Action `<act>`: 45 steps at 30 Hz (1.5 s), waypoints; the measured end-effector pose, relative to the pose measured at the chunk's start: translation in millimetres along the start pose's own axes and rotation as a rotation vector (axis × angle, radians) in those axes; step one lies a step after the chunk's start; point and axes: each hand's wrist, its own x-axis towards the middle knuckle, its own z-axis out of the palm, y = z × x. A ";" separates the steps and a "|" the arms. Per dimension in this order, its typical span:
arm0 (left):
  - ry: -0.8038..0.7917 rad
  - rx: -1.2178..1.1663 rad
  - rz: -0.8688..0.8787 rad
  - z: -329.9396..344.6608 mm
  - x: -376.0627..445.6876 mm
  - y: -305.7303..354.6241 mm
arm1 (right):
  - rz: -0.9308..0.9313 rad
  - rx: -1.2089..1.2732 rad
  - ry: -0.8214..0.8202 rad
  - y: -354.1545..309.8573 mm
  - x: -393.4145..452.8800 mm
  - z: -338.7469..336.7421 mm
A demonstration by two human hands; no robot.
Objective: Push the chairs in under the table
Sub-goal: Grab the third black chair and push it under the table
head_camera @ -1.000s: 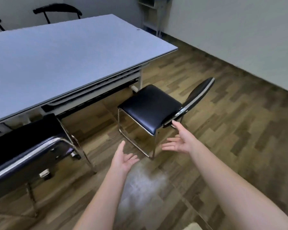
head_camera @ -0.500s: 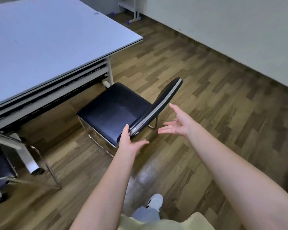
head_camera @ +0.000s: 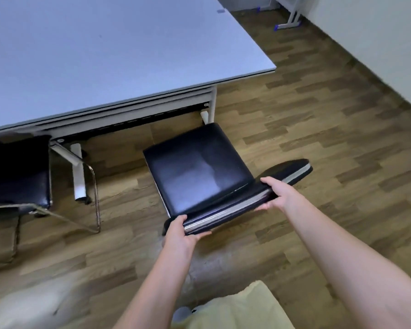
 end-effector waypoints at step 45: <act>0.006 -0.046 0.194 104.1 62.2 204.4 | -0.040 0.191 -0.171 -88.3 134.3 152.3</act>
